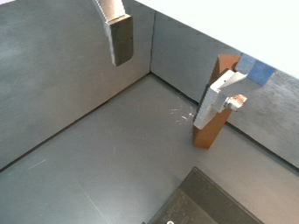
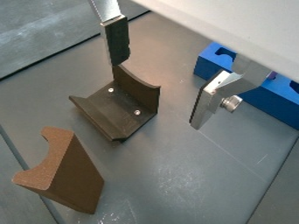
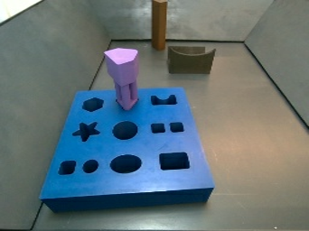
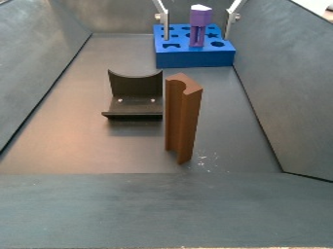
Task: Pick up the arch object. Move up. Move to above the board. Insert the arch object.
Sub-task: Pick up the arch object.
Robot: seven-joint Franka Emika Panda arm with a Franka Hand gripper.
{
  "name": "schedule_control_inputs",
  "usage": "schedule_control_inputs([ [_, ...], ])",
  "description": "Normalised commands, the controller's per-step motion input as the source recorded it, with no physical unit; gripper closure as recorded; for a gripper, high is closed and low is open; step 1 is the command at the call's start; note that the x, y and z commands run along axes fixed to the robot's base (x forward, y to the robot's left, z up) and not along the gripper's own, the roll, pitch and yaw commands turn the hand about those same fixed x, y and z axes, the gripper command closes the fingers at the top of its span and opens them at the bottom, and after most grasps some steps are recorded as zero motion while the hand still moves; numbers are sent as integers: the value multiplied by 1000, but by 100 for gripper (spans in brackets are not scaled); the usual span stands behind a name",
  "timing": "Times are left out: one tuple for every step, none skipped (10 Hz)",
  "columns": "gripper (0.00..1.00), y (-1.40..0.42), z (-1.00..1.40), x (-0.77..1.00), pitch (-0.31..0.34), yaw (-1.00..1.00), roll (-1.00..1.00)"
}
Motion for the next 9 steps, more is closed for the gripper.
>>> schedule_control_inputs([
  [0, 186, 26, -26, 0, -571, -101],
  [0, 51, 20, 0, 0, -831, -17],
  [0, 80, 80, 37, 0, -837, -33],
  [0, 23, 129, 134, 0, -914, -33],
  [0, 29, 143, 154, 0, -906, -49],
  [0, 26, 129, 160, 0, -897, -57],
  [0, 206, 37, 89, 0, -743, -14],
  [0, 314, 0, 40, 26, -649, 0],
  [0, 391, 0, 51, 64, -571, 0],
])
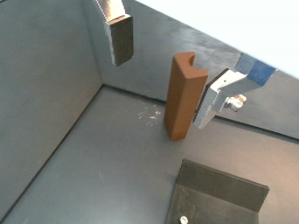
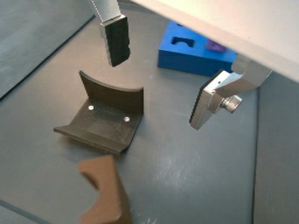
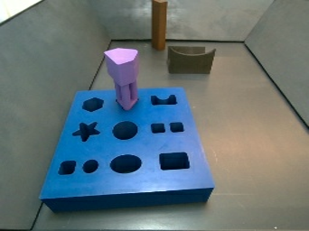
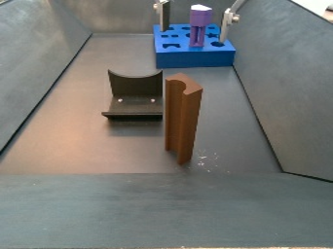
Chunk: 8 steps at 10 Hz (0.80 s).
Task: Pick up the arch object. Move up. Move to above the board. Insert the arch object.
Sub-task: Pick up the arch object.
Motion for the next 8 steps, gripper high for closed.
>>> schedule_control_inputs([
  [0, 454, -23, 40, 90, -517, 0],
  [0, 469, -74, 40, 114, -506, 0],
  [0, 497, -114, 191, 131, -469, 0],
  [0, 503, -146, 211, 143, -463, 0],
  [0, 489, -169, 269, 149, -466, 0],
  [0, 494, -177, 300, 149, -457, 0],
  [0, 380, -320, 369, 149, -577, 11],
  [0, 11, -760, 0, 31, -980, 67],
])
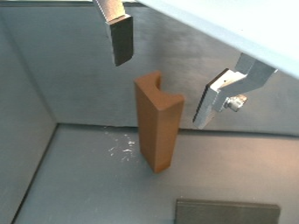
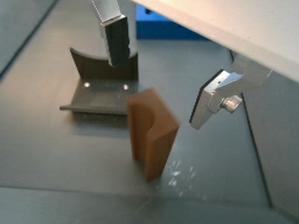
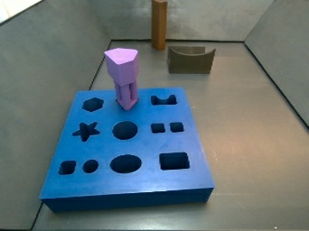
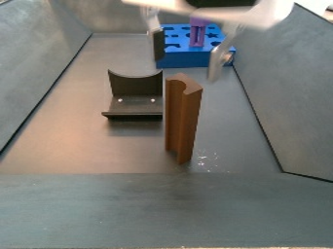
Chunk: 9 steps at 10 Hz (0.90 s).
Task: Pick up the arch object. Move up. Move to above the board. Insert the arch object.
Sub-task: Pick up the arch object.
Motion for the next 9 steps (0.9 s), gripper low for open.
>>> schedule_control_inputs([
  [0, 0, -806, 0, 0, -1000, 0],
  [0, 97, -674, -6, 0, -914, 0],
  [0, 211, -194, 0, 44, -143, -69],
  [0, 3, -46, -31, -4, 0, 0],
  [0, 86, -209, -49, 0, -89, 0],
  [0, 0, 0, -80, 0, -34, 0],
  [0, 0, -340, 214, -7, -71, -20],
  [0, 3, -391, 343, 0, -757, 0],
  [0, 0, 0, 237, 0, -194, 0],
])
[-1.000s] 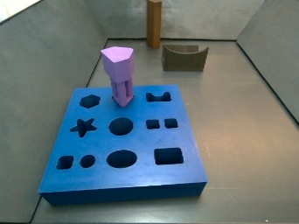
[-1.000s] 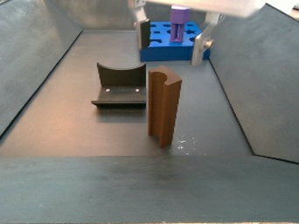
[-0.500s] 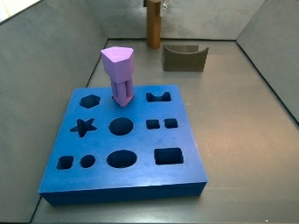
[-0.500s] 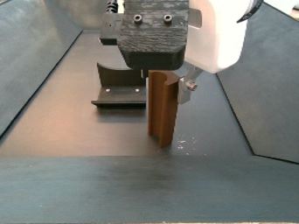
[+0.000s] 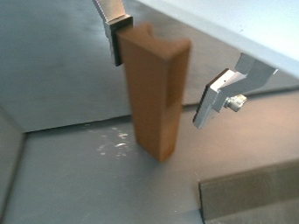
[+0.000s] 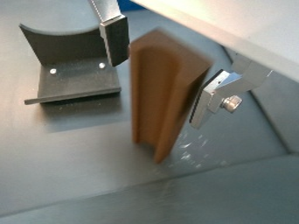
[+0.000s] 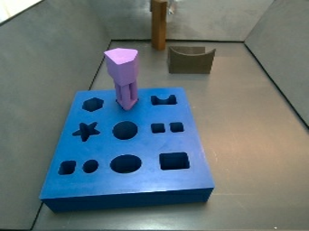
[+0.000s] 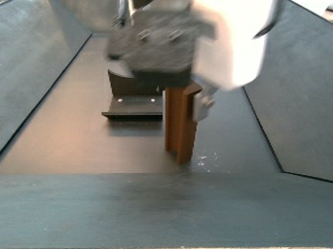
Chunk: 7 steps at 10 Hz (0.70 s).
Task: Pick up the arch object. Move up. Move to above the board. Insert the arch object.
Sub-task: Pick up the arch object.
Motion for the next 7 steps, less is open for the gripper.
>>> schedule_control_inputs([
  [100, 0, 0, 0, 0, 0, 0],
  [100, 0, 0, 0, 0, 0, 0],
  [100, 0, 0, 0, 0, 0, 0],
  [100, 0, 0, 0, 0, 0, 0],
  [100, 0, 0, 0, 0, 0, 0],
  [100, 0, 0, 0, 0, 0, 0],
  [100, 0, 0, 0, 0, 0, 0],
])
